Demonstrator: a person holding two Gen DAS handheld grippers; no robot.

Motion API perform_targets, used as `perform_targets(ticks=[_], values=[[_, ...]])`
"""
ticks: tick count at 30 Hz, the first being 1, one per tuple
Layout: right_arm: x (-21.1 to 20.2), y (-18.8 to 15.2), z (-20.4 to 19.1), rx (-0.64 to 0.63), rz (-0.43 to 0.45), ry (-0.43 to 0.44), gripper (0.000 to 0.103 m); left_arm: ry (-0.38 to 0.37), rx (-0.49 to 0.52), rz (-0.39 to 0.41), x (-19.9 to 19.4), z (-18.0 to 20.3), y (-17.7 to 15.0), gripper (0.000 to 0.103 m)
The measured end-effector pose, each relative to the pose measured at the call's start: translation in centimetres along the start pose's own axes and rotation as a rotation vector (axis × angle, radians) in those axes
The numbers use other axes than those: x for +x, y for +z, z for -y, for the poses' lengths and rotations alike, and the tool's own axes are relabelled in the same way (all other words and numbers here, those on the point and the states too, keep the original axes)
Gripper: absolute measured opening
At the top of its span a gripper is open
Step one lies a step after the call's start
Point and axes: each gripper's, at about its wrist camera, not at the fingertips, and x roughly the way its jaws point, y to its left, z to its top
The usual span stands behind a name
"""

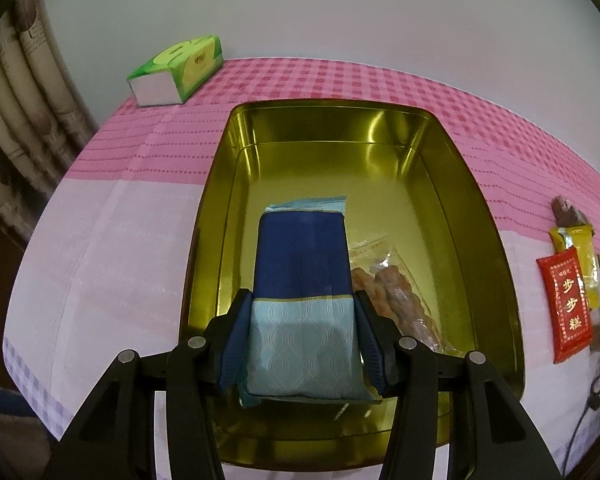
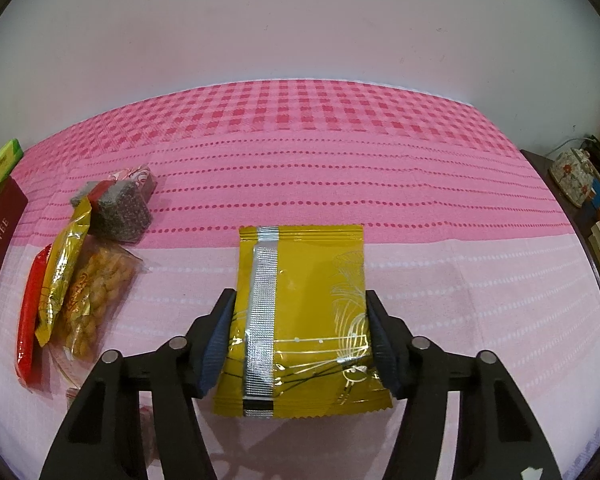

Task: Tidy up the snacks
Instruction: 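Carry the blue-and-white bar into the tin with the left tool, then lower the yellow packet into the tin and open the right tool while the left tool releases the bar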

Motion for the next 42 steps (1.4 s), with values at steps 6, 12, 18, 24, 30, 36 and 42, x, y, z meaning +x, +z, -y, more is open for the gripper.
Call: perform_targets(ticks=[6,12,18,24,30,36,42], values=[[-0.5,0.3,-0.4,-0.003,-0.009,-0.016,0.055,0.021,-0.006,0.002,0.1,-0.3,-0.1,0.051],[-2.7,1.4,-0.6,0.003,0.033,-0.028,0.055,0.002,-0.019,0.003,0.1,-0.7,-0.2,0.055],[-6.0,2.8,-2.7,-0.021,0.081,0.007,0.055,-0.026,-0.016,0.019,-0.7,-0.8,-0.3,0.064],[-8.7,3.5,-7.1,-0.076,0.105,0.087,0.055,-0.021,0.000,0.063,-2.7,-1.0,-0.1,0.072],[-10.4,3.1,-14.4,-0.152,0.098,0.202,0.055,-0.002,-0.066,0.120,-5.8,-3.7,0.3,0.073],[-11.2,2.6,-21.9,-0.231,0.070,0.295,0.055,0.046,-0.148,0.134,-7.6,-7.3,-0.8,0.074],[-11.7,1.7,-28.3,-0.289,0.041,0.357,0.055,0.080,-0.159,0.128,-8.4,-9.1,-2.4,0.074]])
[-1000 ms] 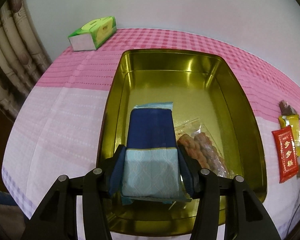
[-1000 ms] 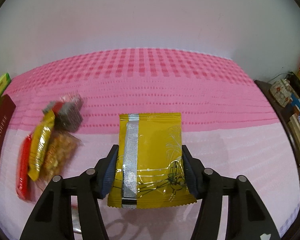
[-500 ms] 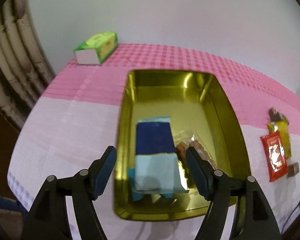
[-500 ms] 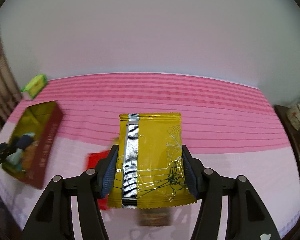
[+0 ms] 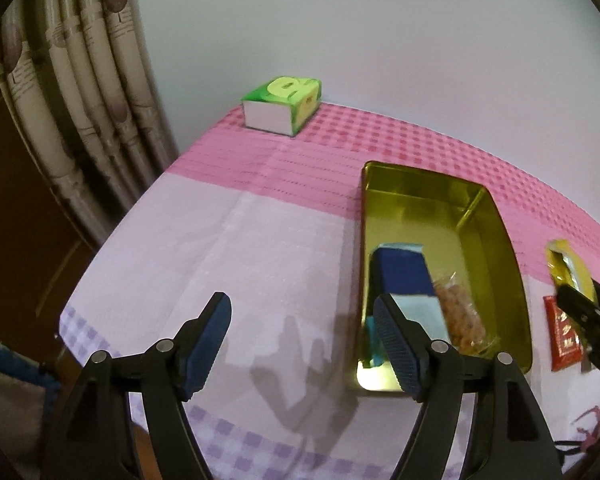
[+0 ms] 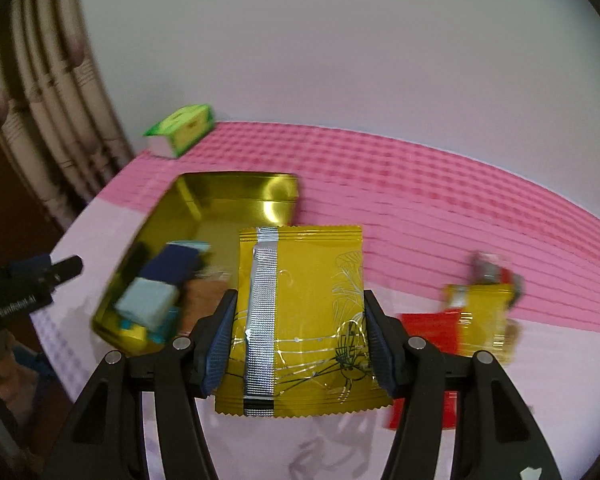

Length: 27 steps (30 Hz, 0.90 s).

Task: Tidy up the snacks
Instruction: 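Lower the yellow packet into the tin and open the right tool while the left tool releases the bar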

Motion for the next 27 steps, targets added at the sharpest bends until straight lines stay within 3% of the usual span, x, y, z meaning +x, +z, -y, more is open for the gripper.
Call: perform_targets(ticks=[9,14,27], values=[[3.7,0.2,-5.6,-0.048,-0.058,0.003,0.055,0.044,0.010,0.021,-0.3,-1.0,0.0,0.076],[5.2,0.1,-6.6,-0.054,-0.086,-0.012,0.055,0.081,-0.006,0.022,-0.1,-1.7,0.2,0.077],[8.3,-0.3,-7.2,-0.043,-0.149,-0.040,0.056,0.048,-0.034,0.004,0.4,-2.3,0.3,0.077]])
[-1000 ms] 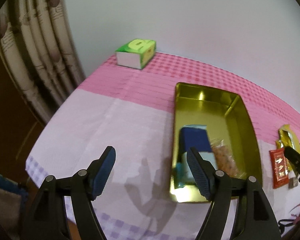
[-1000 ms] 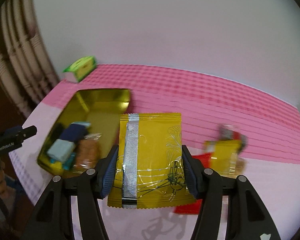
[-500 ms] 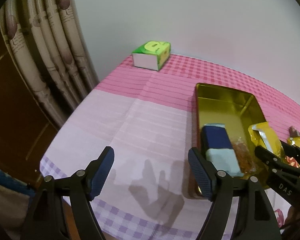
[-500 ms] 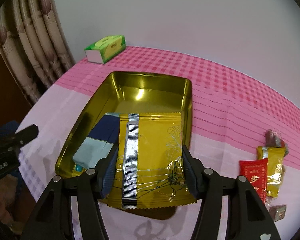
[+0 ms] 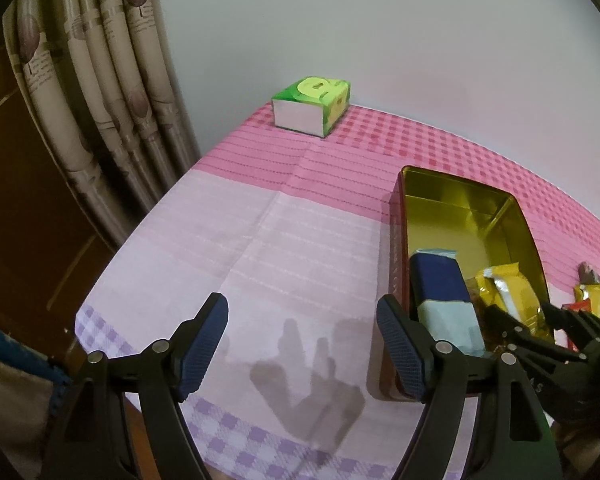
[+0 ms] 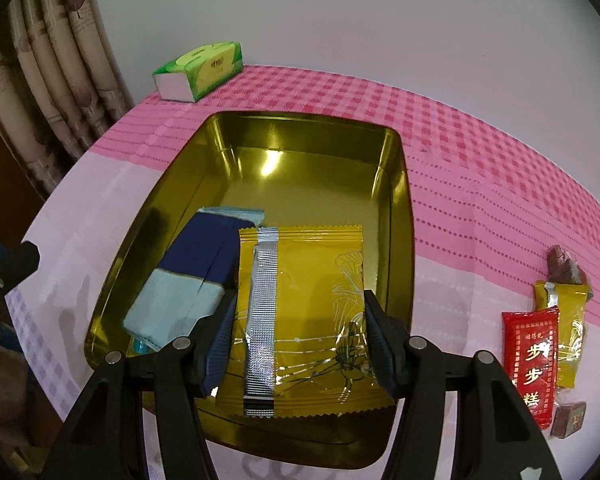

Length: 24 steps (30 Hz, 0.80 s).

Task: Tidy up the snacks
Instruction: 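Lower the yellow packet into the tin and open the right tool while the left tool releases the bar, then move the right tool back to the pile and grasp the dark sesame candy box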

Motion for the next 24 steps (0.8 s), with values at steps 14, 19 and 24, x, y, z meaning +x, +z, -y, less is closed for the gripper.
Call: perform_targets(ticks=[14,19,24], values=[[0.1,-0.5,0.3,-0.006,-0.015,0.023,0.063,-0.007,0.022,0.005,0.0,0.7,-0.2,0.080],[-1.2,-0.5,0.0,-0.030,0.015,0.021,0.071,-0.001,0.025,0.006,0.0,0.7,-0.2,0.080],[-3.6,-0.6,0.7,-0.030,0.058,0.048,0.071,0.009,0.037,0.013,-0.1,1.1,-0.3,0.080]])
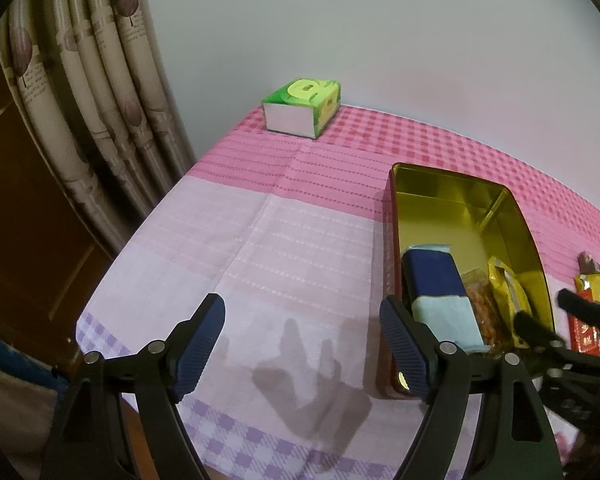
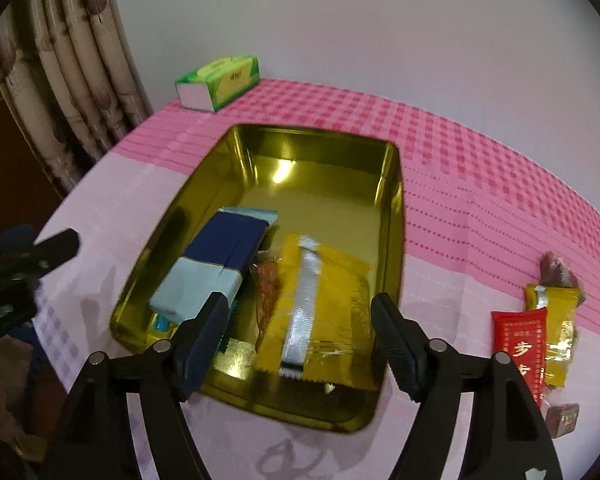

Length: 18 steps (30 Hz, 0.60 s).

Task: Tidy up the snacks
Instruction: 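Move the right tool back to the pile and grasp the dark sesame candy box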

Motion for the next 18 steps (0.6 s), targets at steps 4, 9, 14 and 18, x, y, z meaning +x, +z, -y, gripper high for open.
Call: perform_targets(ticks=[4,9,14,18], values=[[-2.4,-0.7,2.2,0.010,0.040,-0.016,0.071,0.012,0.014,0.001,0.0,0.2,-0.1,0.080],[-5.1,-2.7,7.0,0.044,0.065,-0.083,0.071,0.025,0.031,0.007,-0.1,0.5,-0.2,0.080],[-7.1,-6.0,12.9,0.082,0.052,-0.186,0.071,0.031,0.050,0.008,-0.3,1.1,-0.3,0.080],[-8.0,-9.5,17.6,0.119,0.027,-0.260,0.071,0.048,0.086,0.019,-0.6,2.1,-0.6,0.081]])
